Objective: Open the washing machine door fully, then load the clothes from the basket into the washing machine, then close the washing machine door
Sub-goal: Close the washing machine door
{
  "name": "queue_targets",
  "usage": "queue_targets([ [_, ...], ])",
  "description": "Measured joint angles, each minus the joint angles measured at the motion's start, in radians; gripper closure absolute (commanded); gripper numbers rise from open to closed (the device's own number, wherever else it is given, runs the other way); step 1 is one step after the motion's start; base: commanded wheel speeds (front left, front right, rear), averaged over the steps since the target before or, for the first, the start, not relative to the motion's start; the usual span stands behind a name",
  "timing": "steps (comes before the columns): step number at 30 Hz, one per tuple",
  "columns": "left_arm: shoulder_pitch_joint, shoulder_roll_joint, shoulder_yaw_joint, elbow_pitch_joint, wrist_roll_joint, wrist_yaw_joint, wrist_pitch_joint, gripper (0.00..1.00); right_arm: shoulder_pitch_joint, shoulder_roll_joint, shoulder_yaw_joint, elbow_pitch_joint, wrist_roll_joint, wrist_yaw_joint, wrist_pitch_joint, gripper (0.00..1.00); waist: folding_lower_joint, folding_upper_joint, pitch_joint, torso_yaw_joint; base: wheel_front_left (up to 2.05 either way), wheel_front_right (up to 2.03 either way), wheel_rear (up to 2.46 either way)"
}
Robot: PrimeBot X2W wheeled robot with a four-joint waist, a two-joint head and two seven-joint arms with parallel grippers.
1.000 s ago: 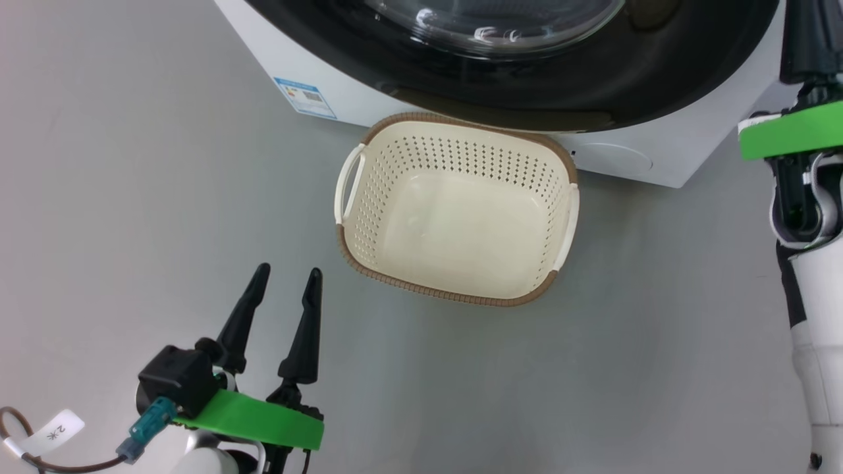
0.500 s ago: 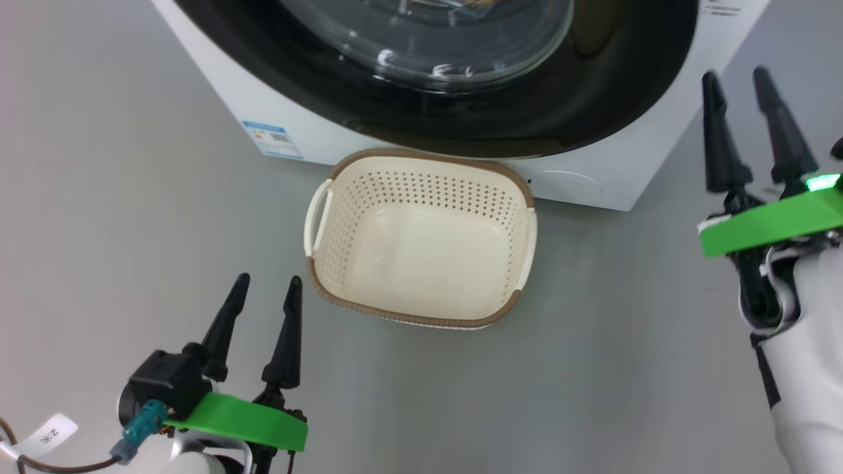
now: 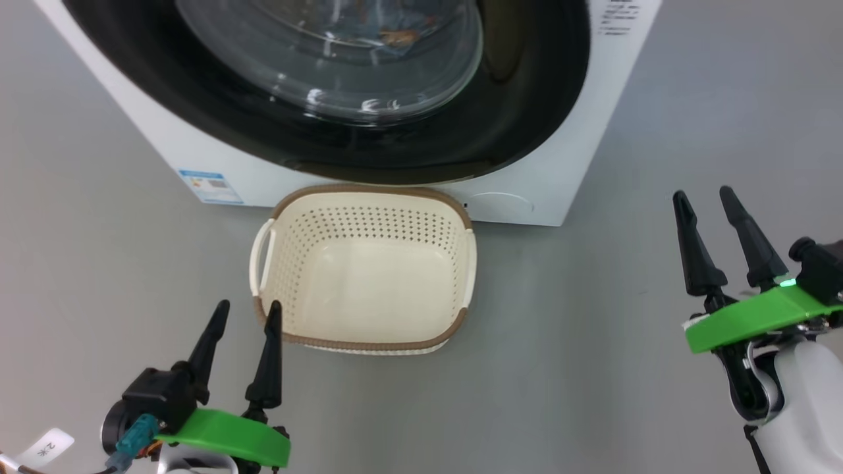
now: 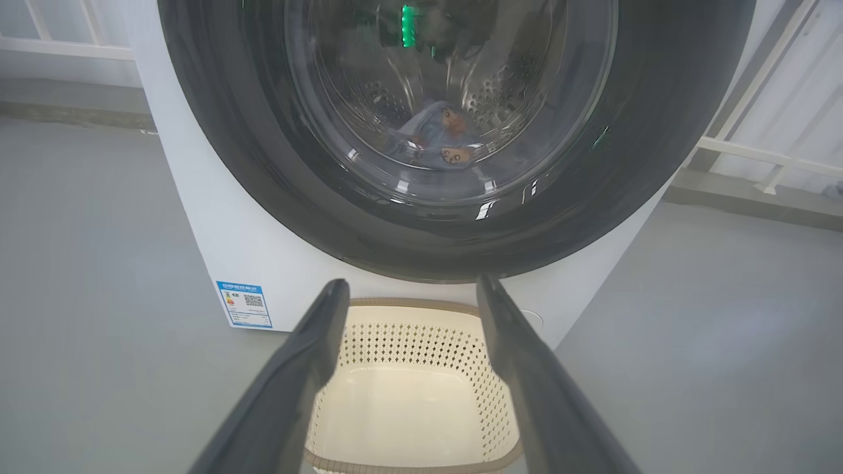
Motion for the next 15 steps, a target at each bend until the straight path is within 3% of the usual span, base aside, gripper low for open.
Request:
queue_targets([
  [15, 0.050, 0.009, 0.048, 0.029, 0.006, 0.000, 0.000, 0.00, 0.148, 0.003, -0.042, -0.021, -0.009, 0.000, 0.002, 0.00, 0.0000, 0.0000, -0.051, -0.086, 0.00, 0.00, 0.00],
])
